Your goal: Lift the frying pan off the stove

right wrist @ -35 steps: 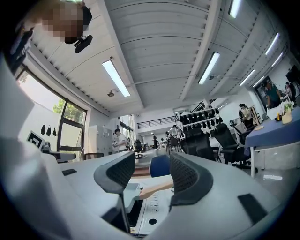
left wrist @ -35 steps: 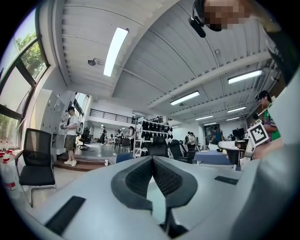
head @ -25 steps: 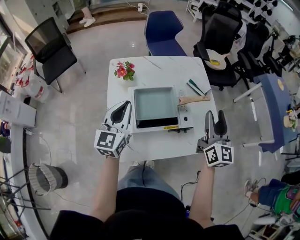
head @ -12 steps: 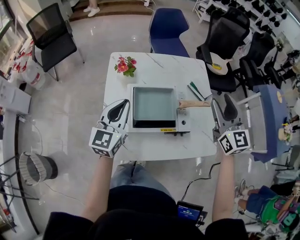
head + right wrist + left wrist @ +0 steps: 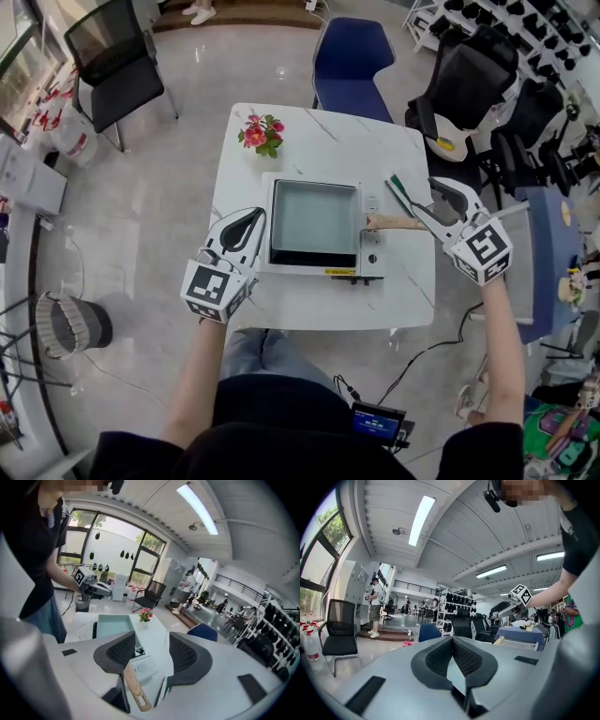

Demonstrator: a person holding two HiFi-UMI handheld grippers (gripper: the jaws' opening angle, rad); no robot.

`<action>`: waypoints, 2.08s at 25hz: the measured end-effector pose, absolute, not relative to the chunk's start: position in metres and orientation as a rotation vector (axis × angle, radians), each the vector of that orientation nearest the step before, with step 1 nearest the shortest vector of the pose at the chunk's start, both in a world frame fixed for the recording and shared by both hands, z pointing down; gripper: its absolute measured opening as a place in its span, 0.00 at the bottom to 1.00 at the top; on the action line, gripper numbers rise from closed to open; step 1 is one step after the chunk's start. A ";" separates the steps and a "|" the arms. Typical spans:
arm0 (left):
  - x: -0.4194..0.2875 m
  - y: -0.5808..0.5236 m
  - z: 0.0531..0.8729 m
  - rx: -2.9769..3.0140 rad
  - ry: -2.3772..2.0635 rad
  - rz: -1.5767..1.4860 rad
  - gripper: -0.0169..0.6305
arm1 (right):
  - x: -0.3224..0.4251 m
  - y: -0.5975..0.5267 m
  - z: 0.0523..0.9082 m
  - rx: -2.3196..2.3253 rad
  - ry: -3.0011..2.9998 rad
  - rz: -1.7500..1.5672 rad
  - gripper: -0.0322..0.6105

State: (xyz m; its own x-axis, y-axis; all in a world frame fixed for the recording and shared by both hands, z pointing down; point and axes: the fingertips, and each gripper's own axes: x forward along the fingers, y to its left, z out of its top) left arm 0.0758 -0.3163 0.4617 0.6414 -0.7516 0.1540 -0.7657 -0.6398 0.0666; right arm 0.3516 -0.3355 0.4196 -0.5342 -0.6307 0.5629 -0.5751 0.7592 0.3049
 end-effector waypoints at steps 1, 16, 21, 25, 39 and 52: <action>0.076 -0.317 0.463 2.728 -1.267 0.172 0.05 | 0.346 -0.336 0.429 0.836 -2.260 -0.099 0.38; 0.077 -0.318 0.474 2.719 -1.236 0.207 0.05 | 0.322 -0.315 0.564 0.227 -1.906 -0.003 0.40; 0.074 -0.319 0.474 2.713 -1.239 0.208 0.05 | 0.327 -0.313 0.590 0.155 -1.816 0.005 0.40; 0.075 -0.319 0.475 2.717 -1.228 0.215 0.05 | 0.331 -0.312 0.609 0.115 -1.743 0.004 0.40; 0.077 -0.319 0.474 2.720 -1.220 0.218 0.05 | 0.341 -0.311 0.641 0.067 -1.629 0.058 0.39; 0.079 -0.321 0.475 2.722 -1.208 0.223 0.05 | 0.345 -0.316 0.642 0.088 -1.617 0.031 0.20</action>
State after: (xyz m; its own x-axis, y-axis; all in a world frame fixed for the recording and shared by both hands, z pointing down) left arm 0.0787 -0.3210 0.4749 0.6638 -0.7213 0.1977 -0.7444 -0.6628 0.0811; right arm 0.3450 -0.3163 0.6425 -0.0457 -0.0376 0.9982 -0.0763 0.9965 0.0340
